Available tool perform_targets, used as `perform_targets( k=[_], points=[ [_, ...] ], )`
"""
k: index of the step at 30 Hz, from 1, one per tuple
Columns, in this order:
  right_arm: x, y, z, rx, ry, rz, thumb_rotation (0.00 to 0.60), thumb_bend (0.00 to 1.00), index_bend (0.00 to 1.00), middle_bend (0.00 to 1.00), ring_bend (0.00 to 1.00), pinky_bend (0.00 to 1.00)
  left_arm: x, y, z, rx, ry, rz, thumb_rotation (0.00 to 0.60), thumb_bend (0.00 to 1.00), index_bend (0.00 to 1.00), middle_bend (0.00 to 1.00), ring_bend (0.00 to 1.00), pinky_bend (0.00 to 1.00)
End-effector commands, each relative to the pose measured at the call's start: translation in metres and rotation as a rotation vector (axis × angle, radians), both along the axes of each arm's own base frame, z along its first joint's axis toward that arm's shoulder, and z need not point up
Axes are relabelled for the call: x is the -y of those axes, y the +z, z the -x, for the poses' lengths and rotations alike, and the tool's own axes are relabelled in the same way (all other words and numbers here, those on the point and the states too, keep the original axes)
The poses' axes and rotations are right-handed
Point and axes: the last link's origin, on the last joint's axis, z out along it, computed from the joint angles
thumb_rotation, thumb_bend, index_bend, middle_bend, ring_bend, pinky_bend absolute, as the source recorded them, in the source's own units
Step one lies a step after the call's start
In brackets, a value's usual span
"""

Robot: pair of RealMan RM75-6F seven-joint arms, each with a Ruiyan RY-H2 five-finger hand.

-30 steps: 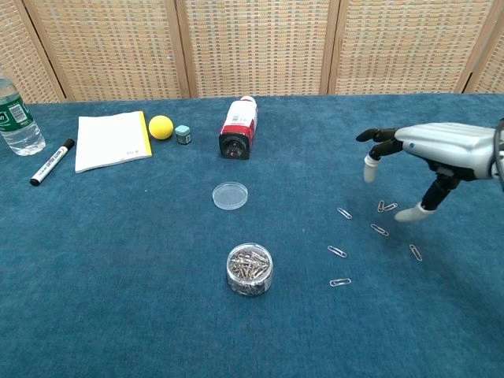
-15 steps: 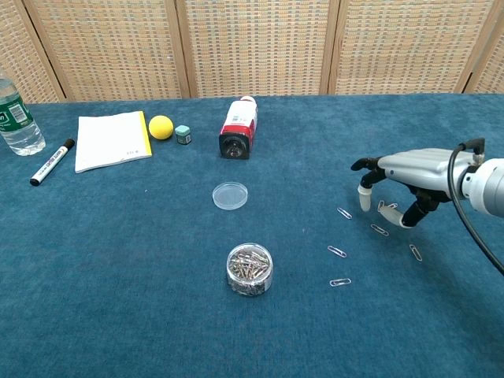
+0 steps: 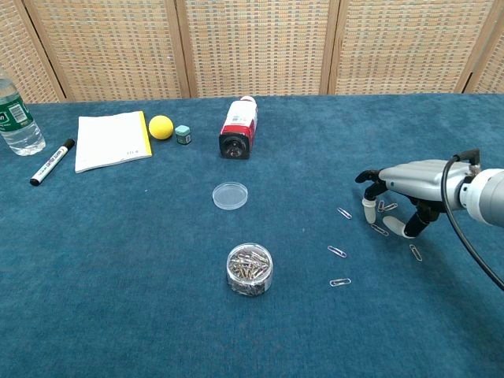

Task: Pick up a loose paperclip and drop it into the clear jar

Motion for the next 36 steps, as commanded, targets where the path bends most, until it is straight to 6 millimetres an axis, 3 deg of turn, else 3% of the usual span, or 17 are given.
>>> perform_targets(
  k=[1,20,24,28,30,36],
  points=[
    [0.000,-0.002,0.001,-0.009,-0.002,-0.008,0.600,0.58,0.39,0.00,0.00,0.01,0.000,0.000,0.000,0.001,0.000,0.001,0.600,0.00,0.00,0.00,0.00,0.00],
    [-0.026,-0.004,-0.010,-0.035,0.117,-0.083,0.600,0.58,0.43,0.00,0.00,0.01,0.000,-0.001,0.000,0.000,0.001,0.006,0.600,0.00,0.00,0.00,0.00,0.00],
    [-0.027,0.001,-0.011,-0.013,0.158,-0.029,0.600,0.58,0.43,0.00,0.00,0.02,0.000,-0.001,0.000,-0.001,0.000,0.005,0.600,0.00,0.00,0.00,0.00,0.00],
    [-0.023,0.004,-0.010,0.017,0.159,0.045,0.600,0.35,0.43,0.00,0.00,0.03,0.000,-0.002,-0.001,-0.004,-0.002,0.007,0.600,0.00,0.00,0.00,0.00,0.00],
    [-0.021,0.004,-0.009,0.021,0.151,0.051,0.600,0.29,0.43,0.00,0.00,0.04,0.000,-0.002,-0.001,-0.004,-0.003,0.007,0.600,0.00,0.00,0.00,0.00,0.00],
    [-0.016,0.001,-0.006,0.013,0.130,0.055,0.600,0.28,0.43,0.00,0.00,0.04,0.000,-0.002,-0.001,-0.004,-0.003,0.006,0.600,0.00,0.00,0.00,0.00,0.00]
  ],
)
